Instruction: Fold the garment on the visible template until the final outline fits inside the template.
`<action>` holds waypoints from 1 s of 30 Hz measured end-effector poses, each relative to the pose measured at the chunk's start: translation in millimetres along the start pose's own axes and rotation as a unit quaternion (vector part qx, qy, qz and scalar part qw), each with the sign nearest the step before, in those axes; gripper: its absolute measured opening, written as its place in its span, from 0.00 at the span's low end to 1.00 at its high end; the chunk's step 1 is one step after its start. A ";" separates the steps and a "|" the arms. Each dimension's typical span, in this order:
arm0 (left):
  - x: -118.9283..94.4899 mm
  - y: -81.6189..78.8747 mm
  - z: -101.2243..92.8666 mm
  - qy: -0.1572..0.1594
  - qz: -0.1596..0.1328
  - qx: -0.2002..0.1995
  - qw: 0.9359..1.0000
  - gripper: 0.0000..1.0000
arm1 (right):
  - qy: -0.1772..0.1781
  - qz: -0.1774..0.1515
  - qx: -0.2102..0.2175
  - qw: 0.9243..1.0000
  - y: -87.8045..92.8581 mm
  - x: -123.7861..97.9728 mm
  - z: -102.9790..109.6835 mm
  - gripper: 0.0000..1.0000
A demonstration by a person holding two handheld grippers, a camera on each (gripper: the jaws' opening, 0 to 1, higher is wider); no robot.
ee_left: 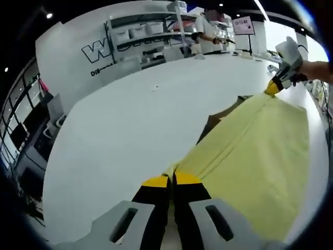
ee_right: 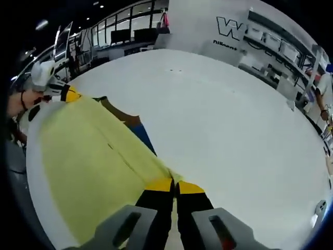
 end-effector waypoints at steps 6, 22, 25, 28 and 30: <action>-5.1 4.1 -1.1 0.020 0.013 -0.091 0.996 0.00 | 0.014 -0.016 -0.024 0.999 -0.2 0.2 3.7 0.00; -32.7 -18.3 -5.4 0.077 -0.025 0.225 0.971 0.37 | -0.020 -0.062 -0.243 0.968 -28.4 -23.8 16.2 0.32; -28.9 -16.7 -6.7 0.086 -0.014 0.270 0.959 0.34 | -0.021 -0.045 -0.260 0.964 -22.2 -20.6 16.1 0.31; -26.1 -16.3 -6.6 0.090 -0.007 0.287 0.954 0.31 | -0.013 -0.022 -0.250 0.968 -10.4 -16.9 6.1 0.27; -24.3 -14.2 -6.4 0.093 0.003 0.310 0.946 0.28 | -0.013 -0.016 -0.241 0.970 -5.9 -15.4 3.3 0.27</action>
Point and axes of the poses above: the point that each gripper's makers call its tool centre point, and the gripper's own axes: x roughly forward along the fingers, z roughly to its left, y roughly out of its underside, the point moved 3 cm from there along -x, roughly backward along the fingers, and after that the axes turned 13 degrees about -x, right-handed, at the moved point
